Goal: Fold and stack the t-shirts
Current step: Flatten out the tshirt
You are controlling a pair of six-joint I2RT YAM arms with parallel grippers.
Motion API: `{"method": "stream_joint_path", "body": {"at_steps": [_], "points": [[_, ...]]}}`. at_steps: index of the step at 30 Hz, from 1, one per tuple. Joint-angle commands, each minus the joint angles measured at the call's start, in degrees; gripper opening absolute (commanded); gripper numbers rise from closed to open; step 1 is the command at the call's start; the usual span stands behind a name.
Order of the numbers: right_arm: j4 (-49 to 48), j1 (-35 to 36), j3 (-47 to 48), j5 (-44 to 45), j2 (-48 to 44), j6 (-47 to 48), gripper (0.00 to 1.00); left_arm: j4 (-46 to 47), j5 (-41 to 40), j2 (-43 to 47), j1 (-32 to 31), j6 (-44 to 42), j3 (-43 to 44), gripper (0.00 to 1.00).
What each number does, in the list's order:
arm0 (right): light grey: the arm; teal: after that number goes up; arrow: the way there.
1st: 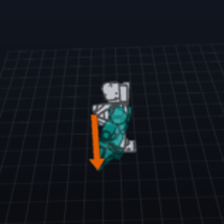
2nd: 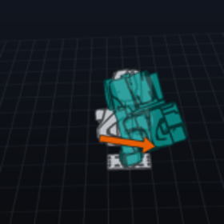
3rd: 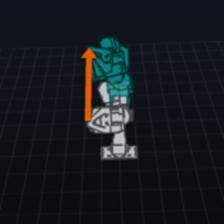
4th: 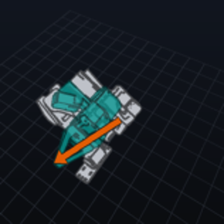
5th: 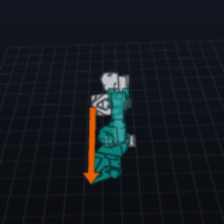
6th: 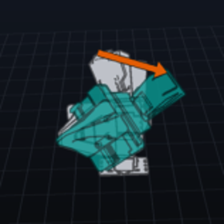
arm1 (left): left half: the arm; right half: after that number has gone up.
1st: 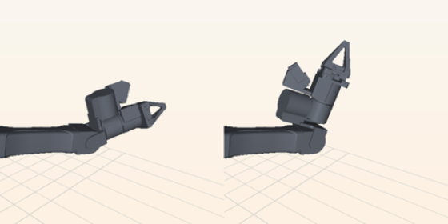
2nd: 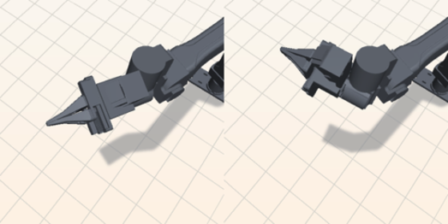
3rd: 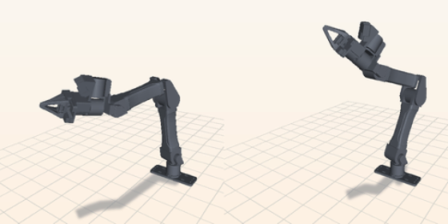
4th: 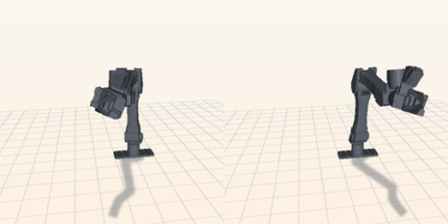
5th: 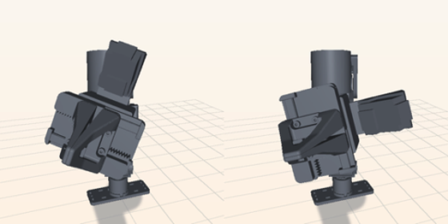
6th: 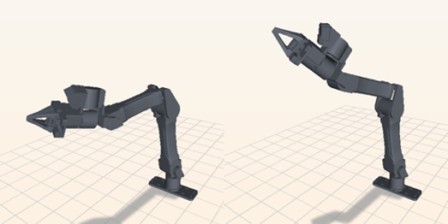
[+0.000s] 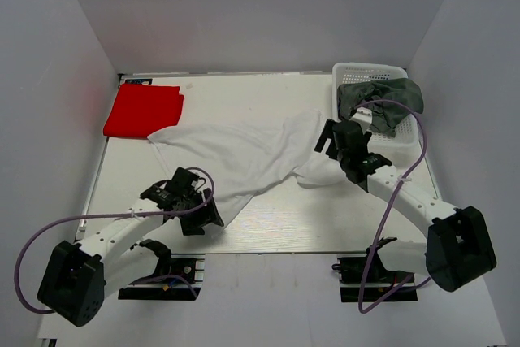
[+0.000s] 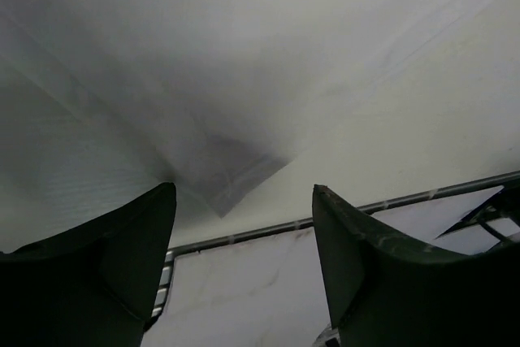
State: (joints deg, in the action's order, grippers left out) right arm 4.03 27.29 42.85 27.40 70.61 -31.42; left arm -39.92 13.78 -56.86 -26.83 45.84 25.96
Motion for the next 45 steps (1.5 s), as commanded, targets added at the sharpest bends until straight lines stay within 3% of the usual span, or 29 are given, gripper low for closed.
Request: {"method": "stream_joint_path", "body": {"at_steps": [1,7,10,14,18,23,28,35,40,42,45], "points": [[2.2,-1.0,-0.5,3.6,-1.8,-1.9,0.9,-5.6,-0.9,0.8,-2.5,1.4,1.4,0.75],[2.6,-2.1,-2.4,2.9,-3.1,-2.3,0.9,-4.7,-5.9,-5.7,-6.0,3.2,3.8,0.66],[4.3,-2.5,-3.0,1.8,-3.6,-2.8,0.9,-1.8,-7.2,-9.0,-6.7,3.2,5.2,0.53],[6.7,-2.8,-4.8,0.8,-5.0,-2.6,0.9,-2.3,-8.9,-11.7,-7.3,3.2,7.4,0.31],[10.1,-3.1,-6.4,0.6,-5.7,-2.7,0.9,-3.0,-9.7,-12.2,-7.8,2.6,9.2,0.0],[10.2,-3.4,-8.7,-1.0,-3.9,-2.1,0.89,-1.8,-9.7,-10.7,-7.8,1.4,9.2,0.0],[8.4,-3.8,-8.3,-0.9,2.7,-1.6,0.85,-4.7,-15.5,-8.6,-7.8,0.8,11.7,0.0],[6.2,-4.6,-6.4,-0.1,11.4,-3.1,0.72,-8.4,-20.5,-5.1,-7.8,0.3,15.3,0.0],[5.0,-4.6,-5.6,-1.9,14.6,-3.5,0.18,-8.5,-23.0,-3.3,-7.8,0.3,16.5,0.0],[3.7,-4.8,-5.7,-3.5,14.2,-2.0,0.06,-8.0,-23.0,-3.3,-7.8,0.3,16.5,0.0],[1.9,-4.6,-5.2,-2.9,13.5,-0.2,0.0,-9.0,-25.6,-2.7,-7.8,0.9,17.7,0.0]]}}
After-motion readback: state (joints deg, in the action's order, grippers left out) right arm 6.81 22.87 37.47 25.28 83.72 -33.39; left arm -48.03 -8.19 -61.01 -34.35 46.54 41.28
